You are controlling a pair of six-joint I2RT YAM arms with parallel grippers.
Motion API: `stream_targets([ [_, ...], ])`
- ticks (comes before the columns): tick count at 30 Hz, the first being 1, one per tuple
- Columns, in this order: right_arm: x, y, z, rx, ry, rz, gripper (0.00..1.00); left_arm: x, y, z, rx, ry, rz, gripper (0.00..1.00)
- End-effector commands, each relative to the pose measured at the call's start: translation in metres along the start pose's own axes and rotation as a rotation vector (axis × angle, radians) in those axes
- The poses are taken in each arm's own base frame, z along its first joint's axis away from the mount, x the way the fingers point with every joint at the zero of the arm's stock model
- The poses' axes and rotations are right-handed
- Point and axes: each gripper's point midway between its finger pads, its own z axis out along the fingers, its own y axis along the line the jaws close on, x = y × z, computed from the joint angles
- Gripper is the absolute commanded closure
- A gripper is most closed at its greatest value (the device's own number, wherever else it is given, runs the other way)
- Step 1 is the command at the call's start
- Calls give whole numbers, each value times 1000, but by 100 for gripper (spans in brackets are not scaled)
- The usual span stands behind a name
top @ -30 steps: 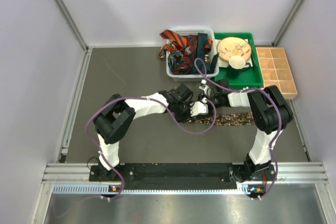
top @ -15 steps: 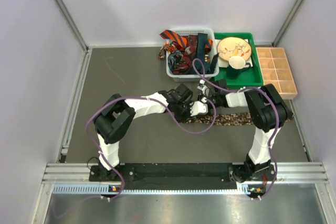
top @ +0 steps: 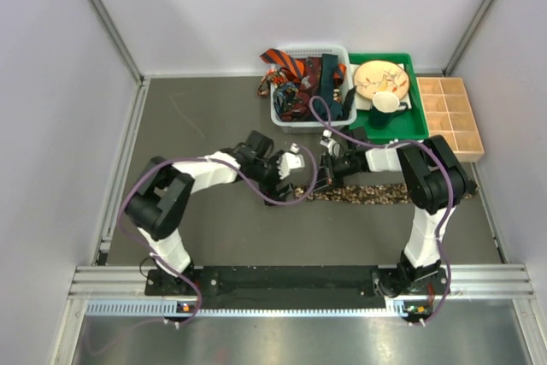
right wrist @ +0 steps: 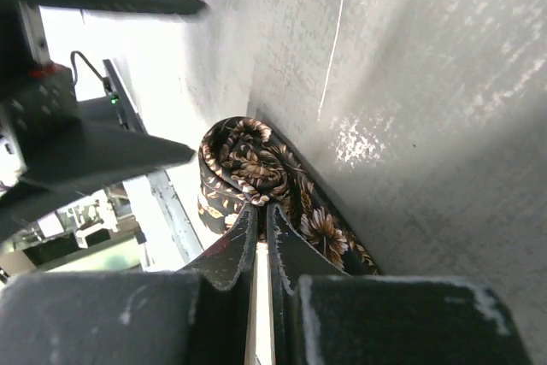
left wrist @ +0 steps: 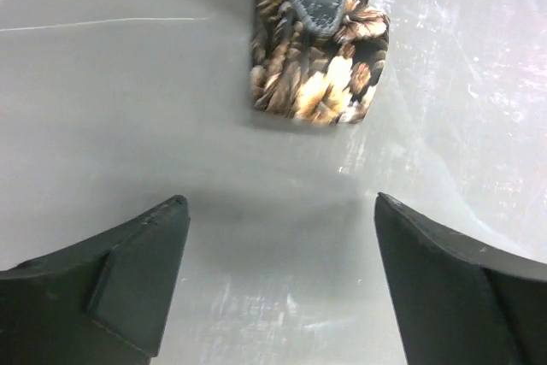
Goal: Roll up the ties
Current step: Roll the tie at the center of the board.
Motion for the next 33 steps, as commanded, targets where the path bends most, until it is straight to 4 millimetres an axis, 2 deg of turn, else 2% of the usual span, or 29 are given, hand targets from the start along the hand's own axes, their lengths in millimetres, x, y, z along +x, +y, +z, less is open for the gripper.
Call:
stream_targets([
  [1, 3, -33, 7, 143, 4, -53, 100, -45, -20, -17, 95, -289, 86, 4],
  [6, 5, -32, 7, 131, 13, -53, 100, -62, -16, -3, 91, -443, 85, 1],
  [9, 7, -33, 6, 134, 20, -50, 100, -60, -15, 10, 85, -459, 69, 2],
  [16, 6, -30, 6, 122, 23, -58, 100, -56, -11, 35, 53, -457, 87, 13],
  [20, 6, -26, 6, 101, 29, -52, 100, -56, -13, 42, 26, -441, 125, 20],
  [27, 9, -23, 6, 85, 40, -43, 100, -46, -15, 47, -4, -379, 182, 45],
  [28, 9, -23, 6, 85, 42, -43, 100, -46, -15, 46, -4, -375, 189, 54],
  [30, 7, -18, 5, 72, 42, -48, 100, -39, -15, 48, -10, -349, 184, 63],
  [31, 8, -13, 3, 57, 47, -43, 100, -38, -15, 47, -12, -341, 179, 73],
  [33, 3, -1, -3, 42, 38, -68, 100, -33, -13, 48, -23, -318, 170, 79],
])
